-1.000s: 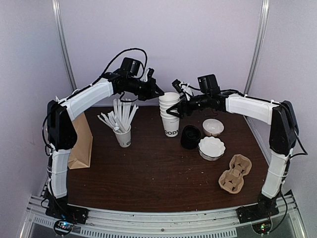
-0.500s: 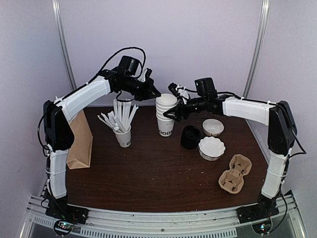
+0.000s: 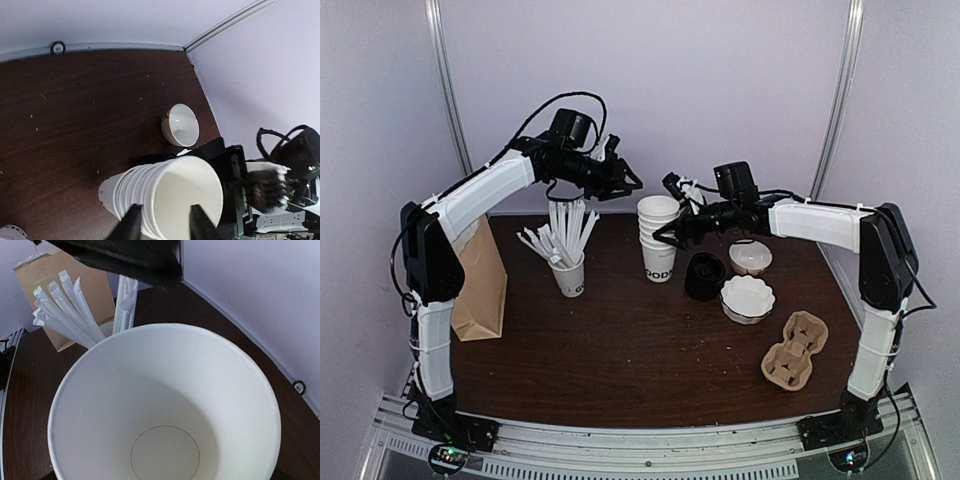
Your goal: Pack the takeout coffee
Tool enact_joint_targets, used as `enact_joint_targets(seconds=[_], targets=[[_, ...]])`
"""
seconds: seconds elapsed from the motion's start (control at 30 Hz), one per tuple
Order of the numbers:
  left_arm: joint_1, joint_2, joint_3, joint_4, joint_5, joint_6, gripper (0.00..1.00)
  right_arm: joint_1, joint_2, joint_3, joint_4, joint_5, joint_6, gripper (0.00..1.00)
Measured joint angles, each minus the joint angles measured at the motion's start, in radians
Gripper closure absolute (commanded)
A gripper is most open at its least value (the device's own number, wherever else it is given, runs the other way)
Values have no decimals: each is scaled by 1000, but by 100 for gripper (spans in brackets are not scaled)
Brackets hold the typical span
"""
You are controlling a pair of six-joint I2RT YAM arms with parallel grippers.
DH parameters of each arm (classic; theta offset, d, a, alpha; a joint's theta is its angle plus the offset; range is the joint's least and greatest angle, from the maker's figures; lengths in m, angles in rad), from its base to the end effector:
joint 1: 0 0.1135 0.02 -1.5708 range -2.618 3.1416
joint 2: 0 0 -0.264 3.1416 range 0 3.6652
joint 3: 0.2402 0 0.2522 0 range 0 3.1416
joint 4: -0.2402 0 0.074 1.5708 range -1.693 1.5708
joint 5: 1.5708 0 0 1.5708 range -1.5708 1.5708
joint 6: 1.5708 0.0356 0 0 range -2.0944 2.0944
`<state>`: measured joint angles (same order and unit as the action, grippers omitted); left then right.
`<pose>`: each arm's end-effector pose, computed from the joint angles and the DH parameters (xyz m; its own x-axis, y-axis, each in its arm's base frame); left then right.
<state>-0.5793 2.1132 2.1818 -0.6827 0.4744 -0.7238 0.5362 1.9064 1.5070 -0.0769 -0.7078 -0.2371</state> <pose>0.3952 -0.2780 0.3554 -0.8907 -0.1213 -0.4381 0.2797 0.6135 -0.7385 0.3714 0.2476 0.2765 -0.1753 -0.3118 -0.9339 -0.9527 0.2930 0.0810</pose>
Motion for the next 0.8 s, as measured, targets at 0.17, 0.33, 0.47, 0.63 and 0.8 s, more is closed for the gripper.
enact_joint_targets(seconds=[0.17, 0.33, 0.47, 0.63, 0.8], targets=[[31, -46, 6, -21, -14, 121, 46, -32, 50, -1, -88, 37, 23, 23], [40, -173, -74, -41, 14, 387, 43, -42, 63, 2, -127, 23, 5, 23], [24, -345, -259, -52, 66, 656, 48, -37, 51, 1, -174, -19, -38, 23], [-61, -425, -382, -80, 78, 898, 51, -12, 11, -13, -244, -79, -98, 23], [-179, -390, -364, -164, 57, 1038, 50, 39, -62, -27, -323, -118, -159, 23]])
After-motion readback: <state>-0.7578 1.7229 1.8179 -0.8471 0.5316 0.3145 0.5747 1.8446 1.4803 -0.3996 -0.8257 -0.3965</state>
